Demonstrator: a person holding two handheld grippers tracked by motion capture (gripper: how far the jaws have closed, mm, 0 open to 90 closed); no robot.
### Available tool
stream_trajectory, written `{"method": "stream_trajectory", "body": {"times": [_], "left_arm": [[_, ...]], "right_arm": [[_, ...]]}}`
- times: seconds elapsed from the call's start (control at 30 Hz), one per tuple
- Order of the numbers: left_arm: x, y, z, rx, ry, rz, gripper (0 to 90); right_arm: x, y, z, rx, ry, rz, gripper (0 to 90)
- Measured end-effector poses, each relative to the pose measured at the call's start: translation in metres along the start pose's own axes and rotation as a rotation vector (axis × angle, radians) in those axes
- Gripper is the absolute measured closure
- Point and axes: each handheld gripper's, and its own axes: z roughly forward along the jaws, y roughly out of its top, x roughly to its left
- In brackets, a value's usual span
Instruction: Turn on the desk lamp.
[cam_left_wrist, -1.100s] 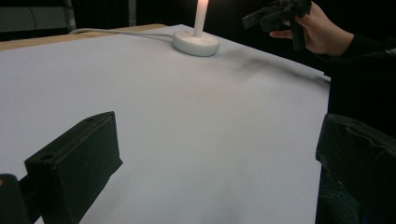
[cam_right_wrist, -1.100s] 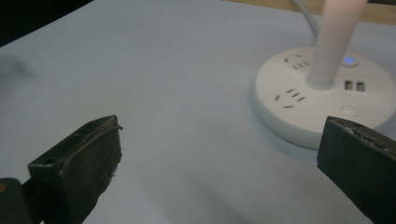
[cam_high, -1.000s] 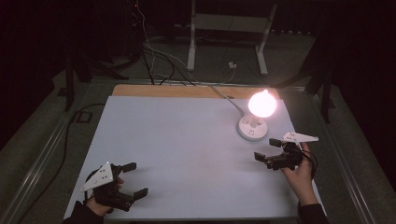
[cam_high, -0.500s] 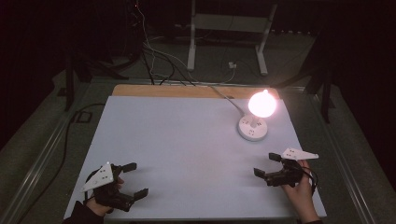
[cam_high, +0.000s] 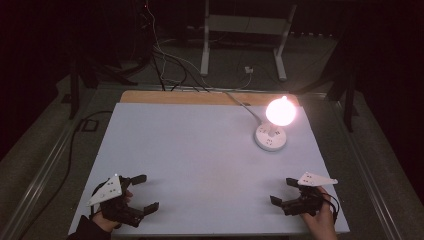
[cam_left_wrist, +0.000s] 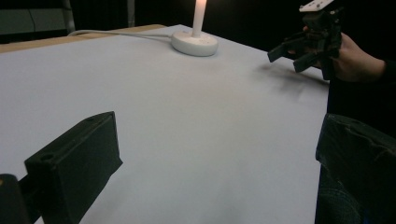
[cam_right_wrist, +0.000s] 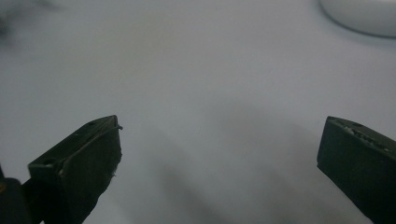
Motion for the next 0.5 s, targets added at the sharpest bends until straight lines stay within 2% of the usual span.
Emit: {"method": "stream_trajectory", "body": {"times": [0.2,0.33,0.5], "left_arm": [[0.0002,-0.0001,0.0005,-0.003,0.001,0.0,0.4],[0.0001,-0.0002,0.0007,0.0,0.003,0.003,0.4],[0.0005,-0.0003,0.0009,0.002,0.006,0.002,0.4]], "right_arm": [[0.0071,-0.0053,-0.0031,0.012,-0.008,-0.026,0.0],[0.0071,-0.0031,-0.0024,-0.005,-0.011,-0.036,0.0],[0.0085,-0.0027,0.0008,0.017,-0.015,-0.051,0.0]]}}
